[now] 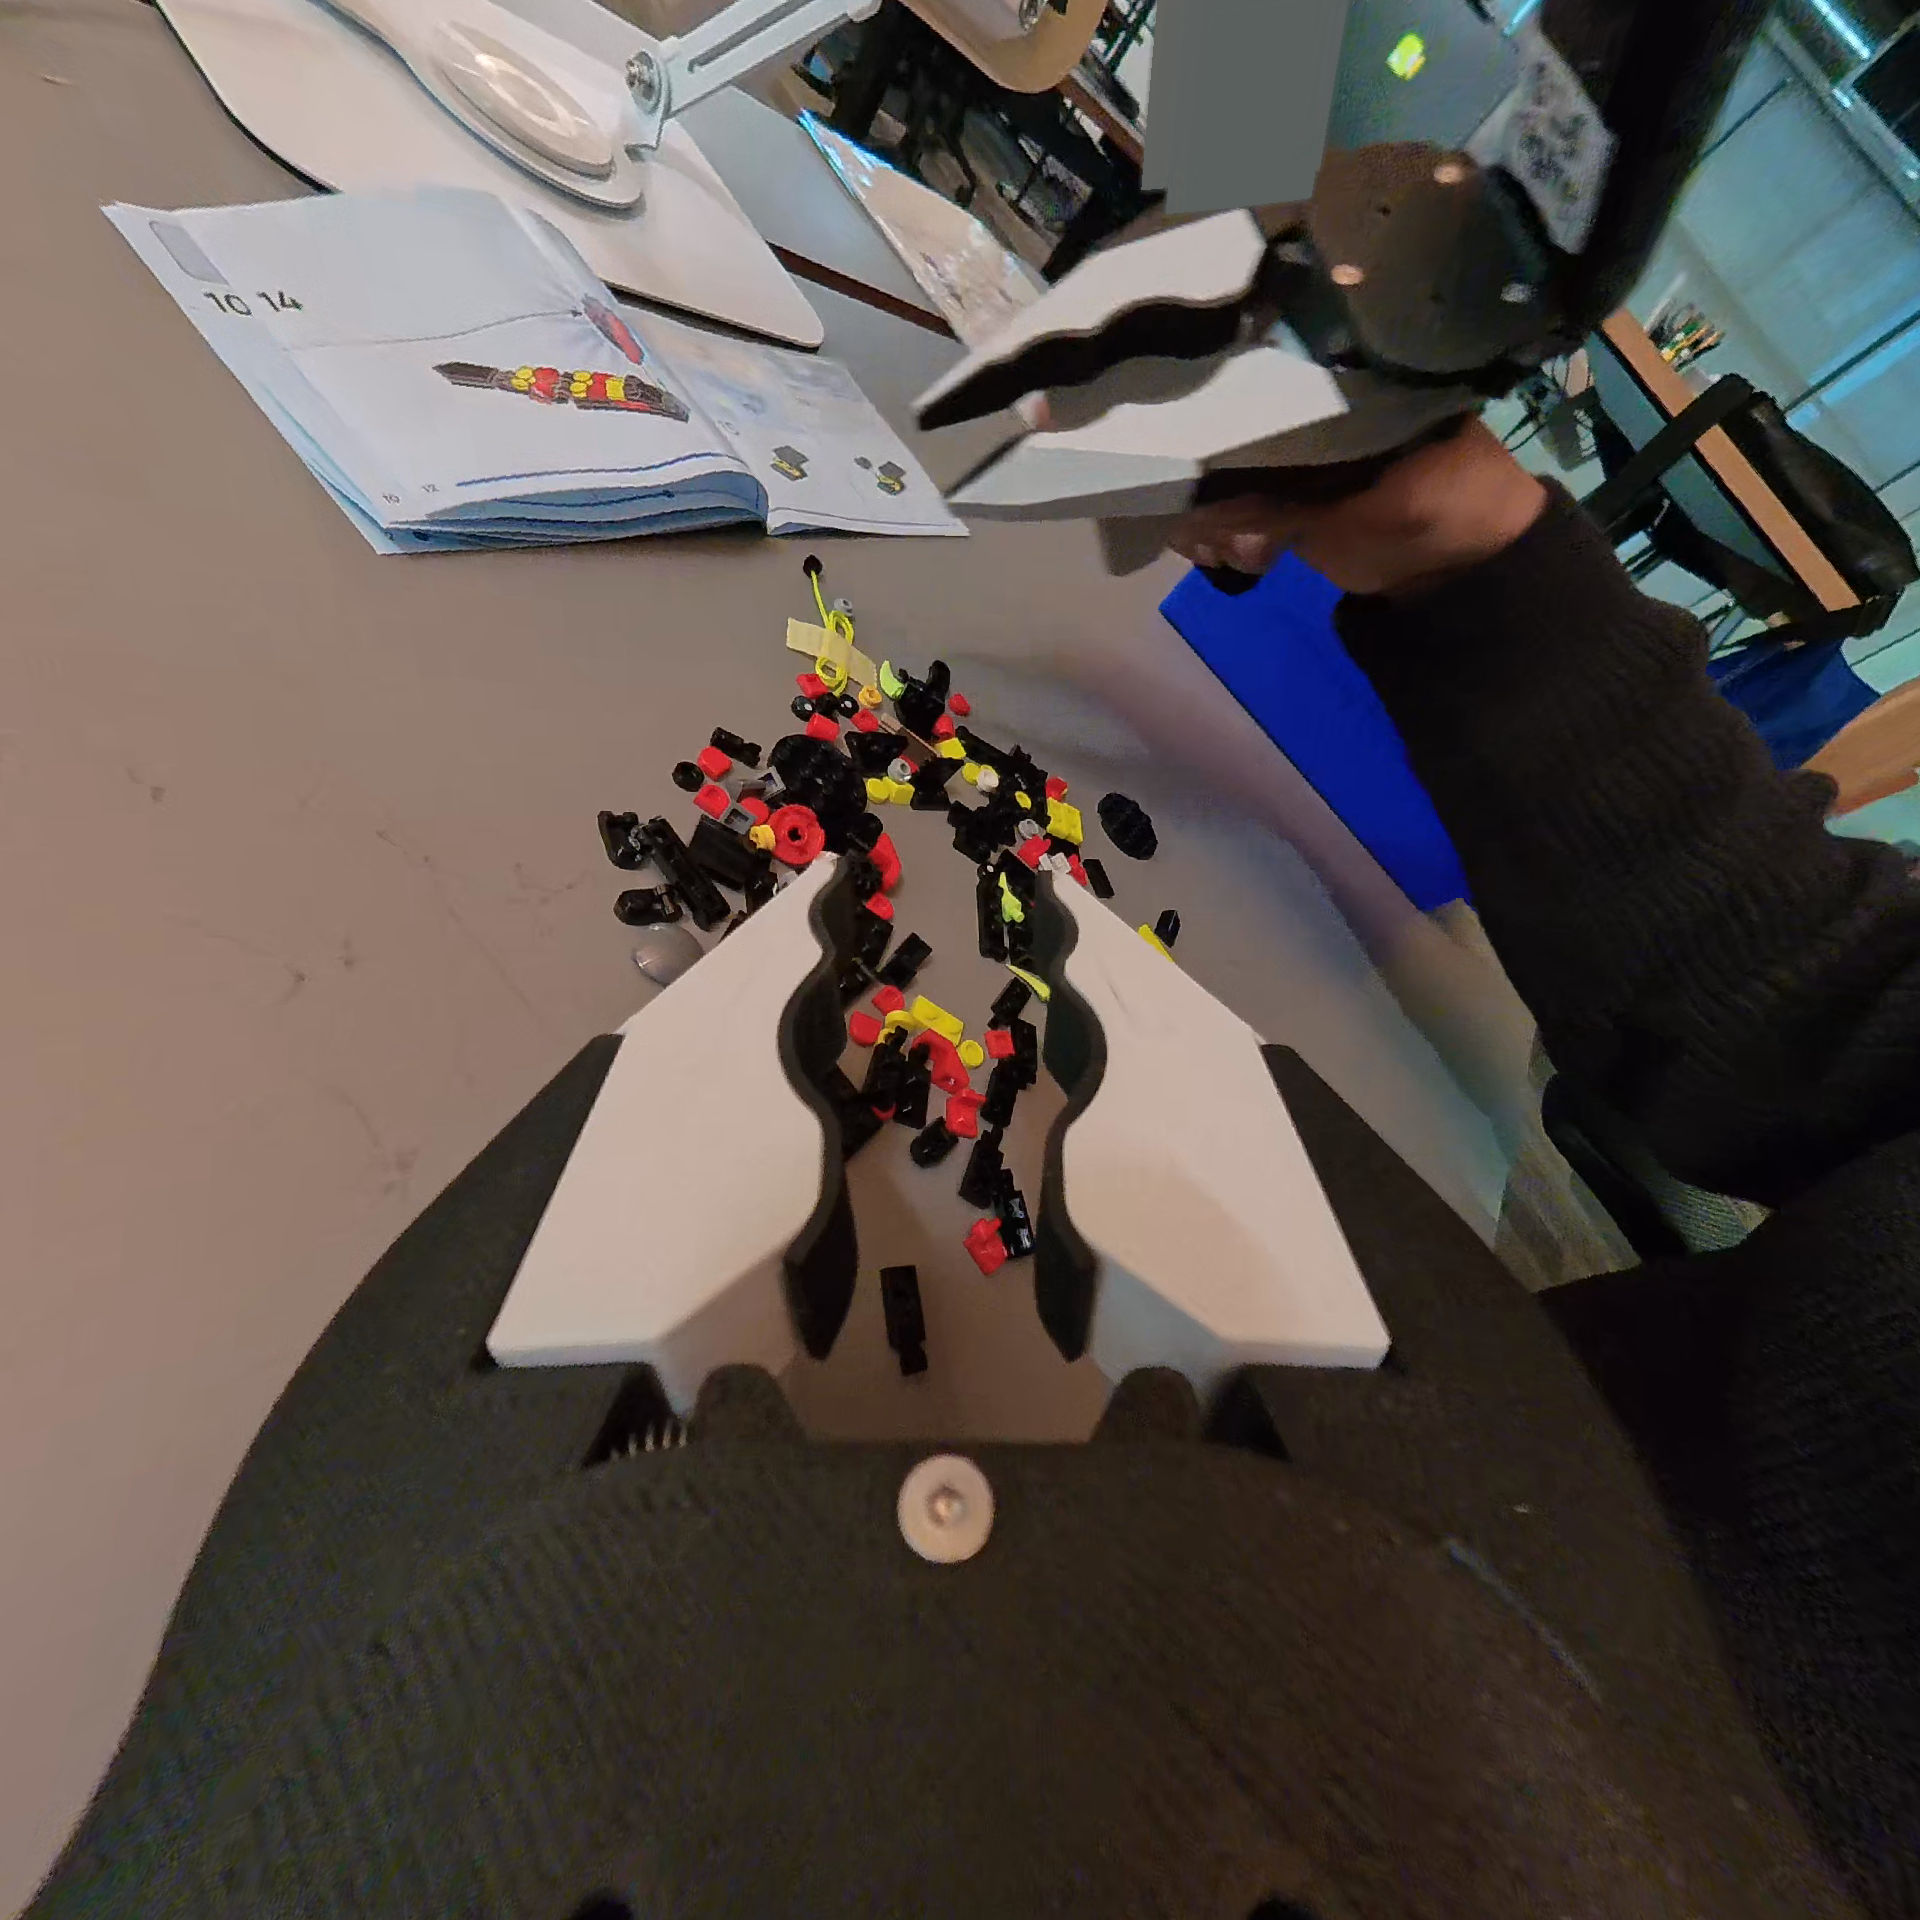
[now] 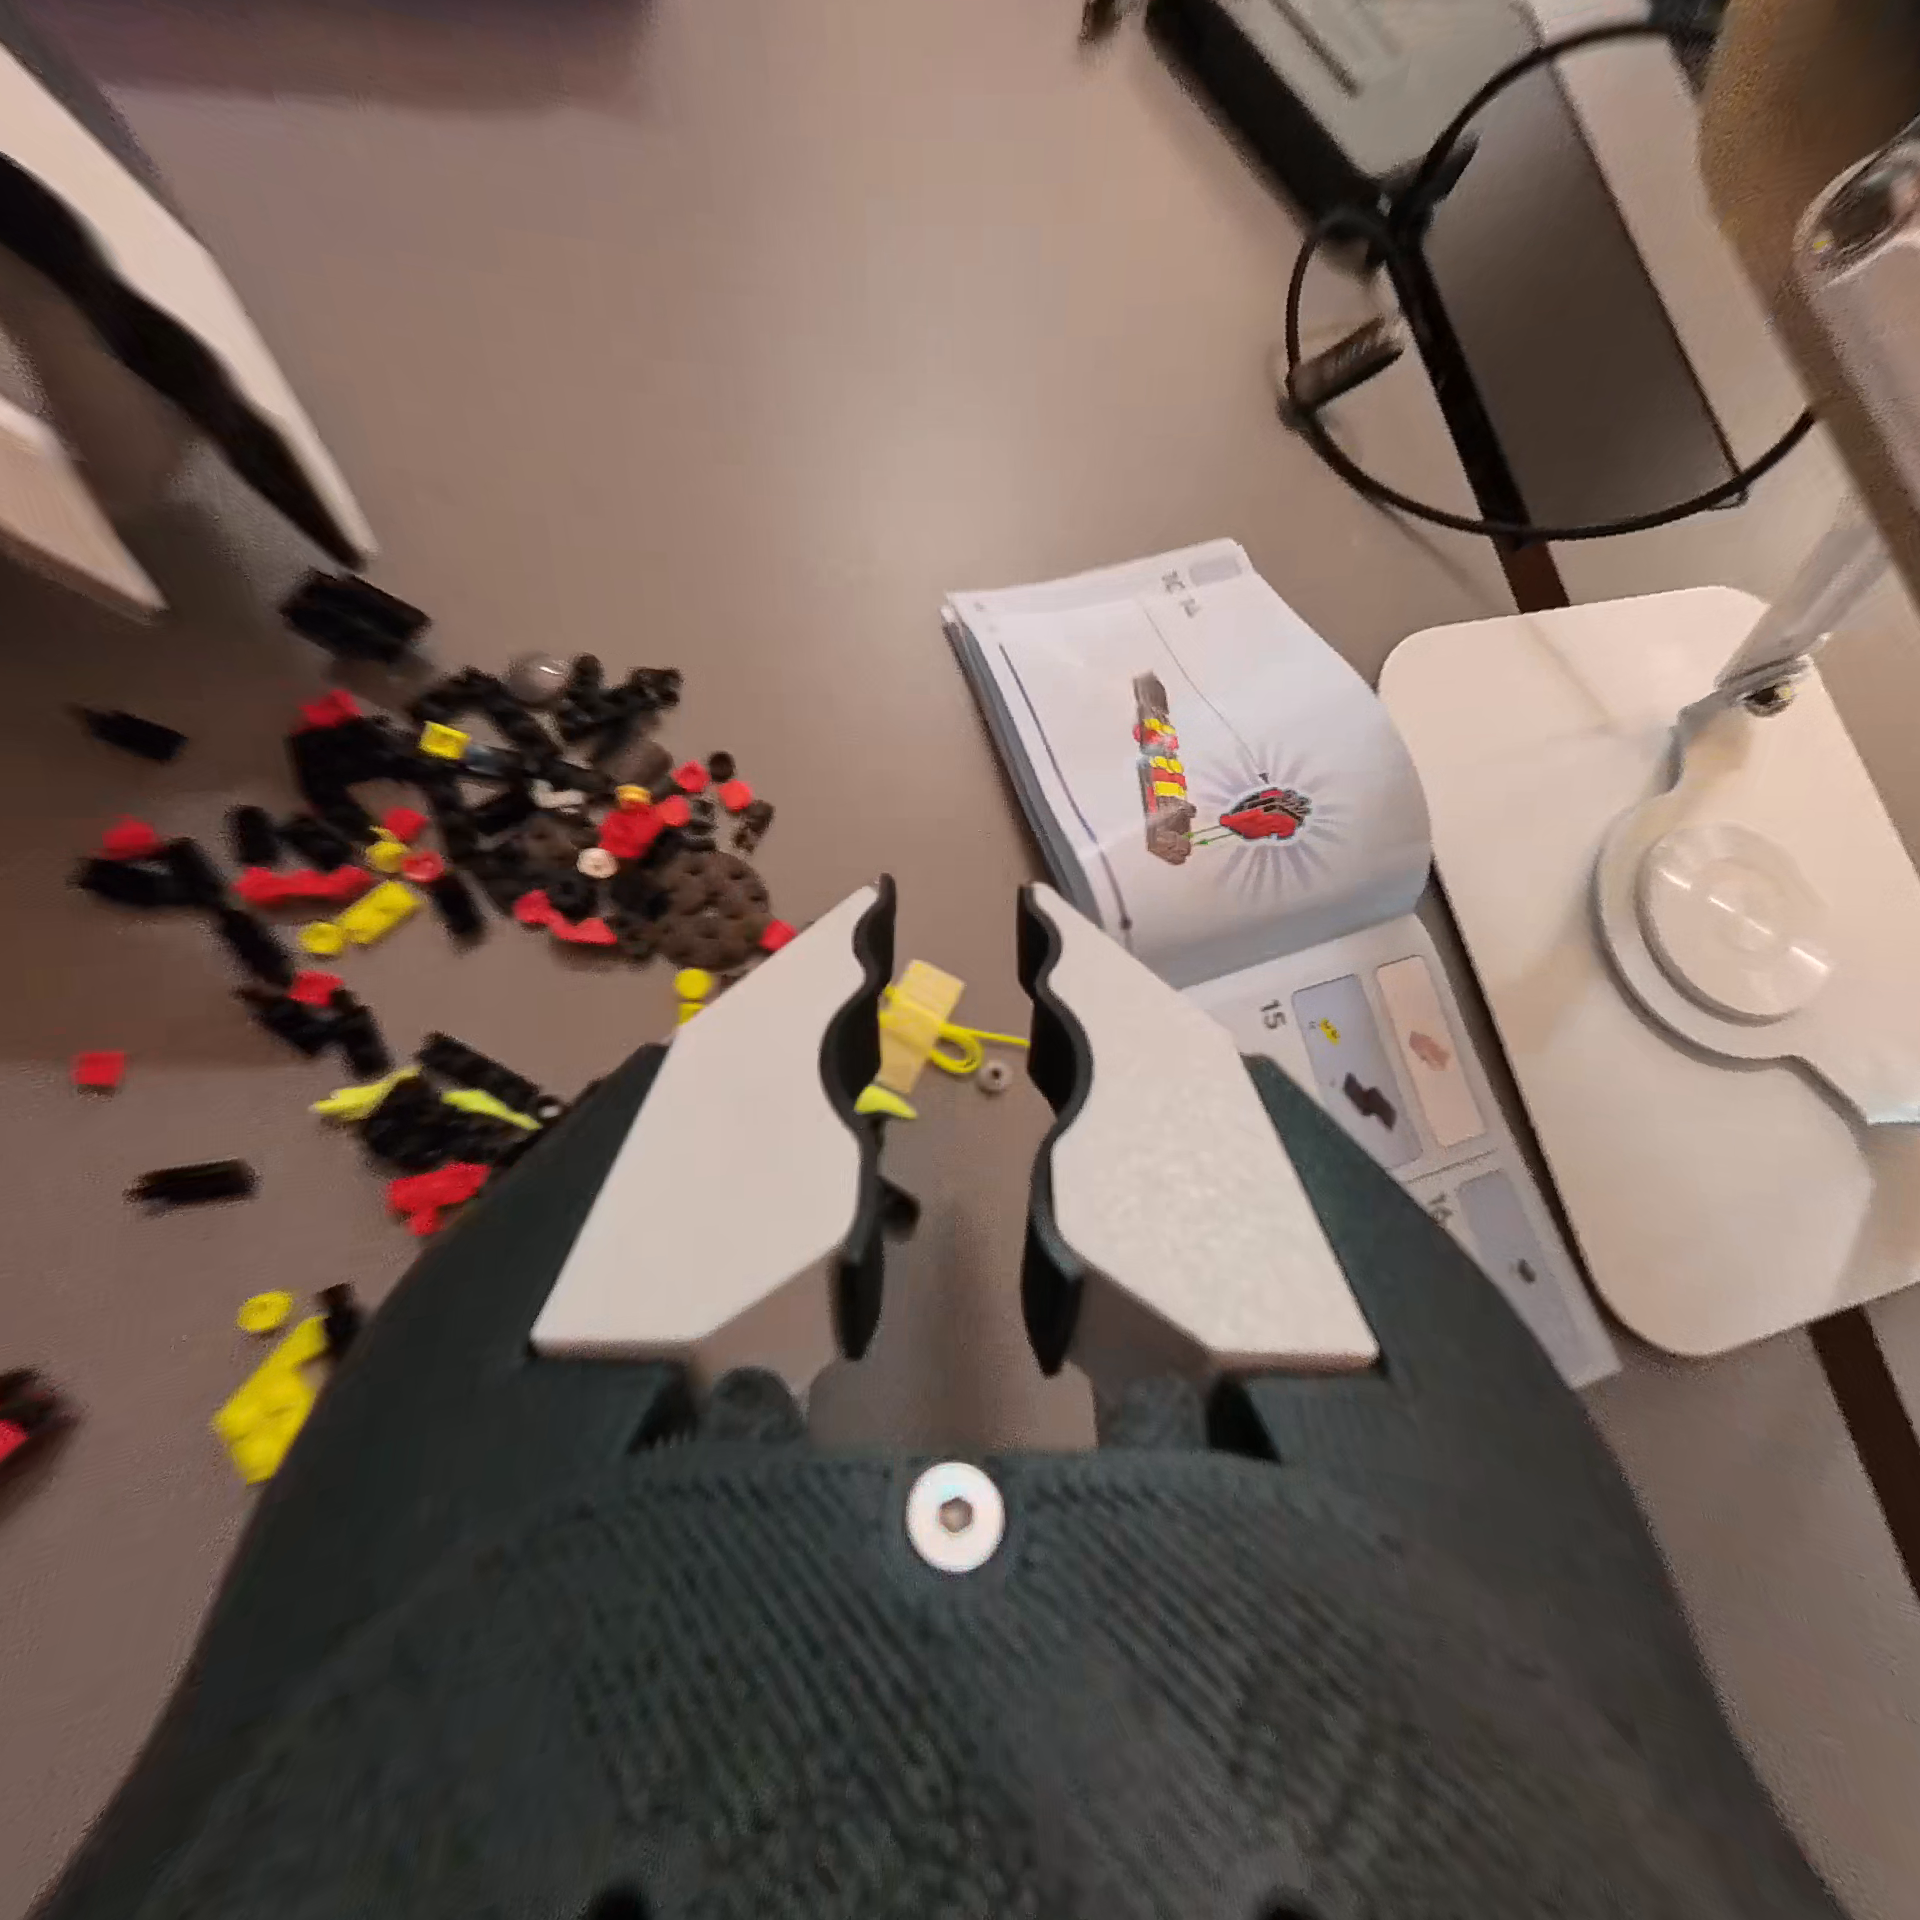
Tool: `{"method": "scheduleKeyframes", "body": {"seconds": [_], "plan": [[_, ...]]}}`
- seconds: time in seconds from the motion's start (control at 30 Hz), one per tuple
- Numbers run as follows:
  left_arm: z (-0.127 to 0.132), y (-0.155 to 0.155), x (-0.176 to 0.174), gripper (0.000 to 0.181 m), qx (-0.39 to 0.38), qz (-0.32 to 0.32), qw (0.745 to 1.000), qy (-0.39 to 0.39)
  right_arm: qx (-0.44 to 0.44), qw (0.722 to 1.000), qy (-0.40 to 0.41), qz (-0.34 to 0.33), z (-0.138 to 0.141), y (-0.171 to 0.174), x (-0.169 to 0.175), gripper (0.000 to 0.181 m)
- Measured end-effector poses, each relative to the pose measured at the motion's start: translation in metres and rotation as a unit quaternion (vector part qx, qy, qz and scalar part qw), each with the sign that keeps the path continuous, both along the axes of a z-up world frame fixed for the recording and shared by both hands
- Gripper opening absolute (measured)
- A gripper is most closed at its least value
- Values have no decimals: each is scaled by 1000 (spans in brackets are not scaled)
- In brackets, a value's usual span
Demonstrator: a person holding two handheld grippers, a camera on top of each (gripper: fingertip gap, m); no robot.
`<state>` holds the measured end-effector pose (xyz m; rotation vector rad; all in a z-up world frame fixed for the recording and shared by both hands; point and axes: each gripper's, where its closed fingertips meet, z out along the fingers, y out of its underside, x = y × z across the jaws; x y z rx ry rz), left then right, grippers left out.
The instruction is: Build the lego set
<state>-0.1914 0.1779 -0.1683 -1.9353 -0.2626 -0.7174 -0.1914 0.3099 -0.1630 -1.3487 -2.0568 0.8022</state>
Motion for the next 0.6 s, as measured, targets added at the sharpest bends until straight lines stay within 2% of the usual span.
{"method": "scheduleKeyframes", "body": {"seconds": [0.03,0.17,0.27,0.43,0.53,0.6], "plan": [[0,0,0,33,0,-1,1000,1,-10,1000,12,-7,8,-5,8,23],[0,0,2,33,0,-3,1000,5,-52,994,71,-58,33,-28,48,25],[-1,1,4,33,1,-6,1000,13,-63,983,119,-121,37,-41,85,31],[-4,2,9,33,-4,-15,999,34,-114,952,175,-221,20,-62,143,30],[-5,2,14,33,-3,-22,998,56,-137,949,163,-233,6,-74,163,33],[-6,3,18,33,-4,-31,997,75,-113,954,156,-227,3,-73,168,35]]}}
